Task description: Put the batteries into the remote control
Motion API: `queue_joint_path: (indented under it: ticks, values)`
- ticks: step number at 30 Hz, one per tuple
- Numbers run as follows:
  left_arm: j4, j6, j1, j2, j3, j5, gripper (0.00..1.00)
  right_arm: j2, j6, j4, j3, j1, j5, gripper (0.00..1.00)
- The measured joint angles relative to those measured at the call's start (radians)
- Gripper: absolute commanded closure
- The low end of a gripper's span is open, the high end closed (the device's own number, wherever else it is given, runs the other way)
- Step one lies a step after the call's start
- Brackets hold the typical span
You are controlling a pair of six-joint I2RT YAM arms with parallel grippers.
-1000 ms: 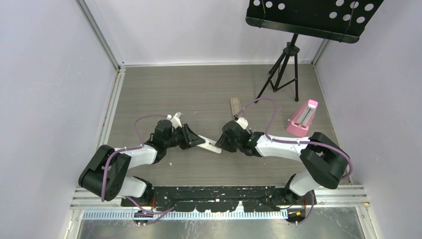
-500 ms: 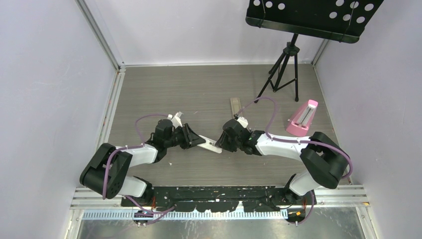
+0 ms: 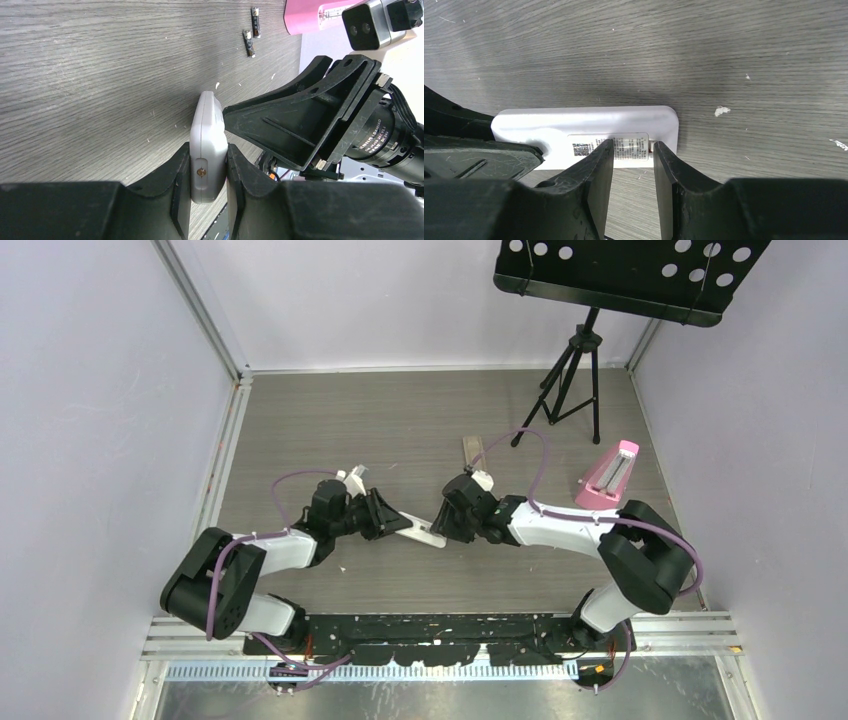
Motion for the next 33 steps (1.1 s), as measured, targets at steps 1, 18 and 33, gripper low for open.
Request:
queue_joint_path:
  ticks: [1,18,33]
  values:
    - [-0.002,0.000,0.001,0.000,0.000,-0.001,1.00,0.002,0.000,0.002,0.002,-0.001,-0.003,0.54]
    - [-0.009,0.003,0.011,0.000,0.001,-0.006,1.00,0.013,0.027,0.046,-0.012,-0.021,-0.039,0.56]
    - [-0.009,0.003,0.019,0.000,0.003,-0.014,1.00,0.028,0.027,0.086,-0.012,-0.033,-0.059,0.49]
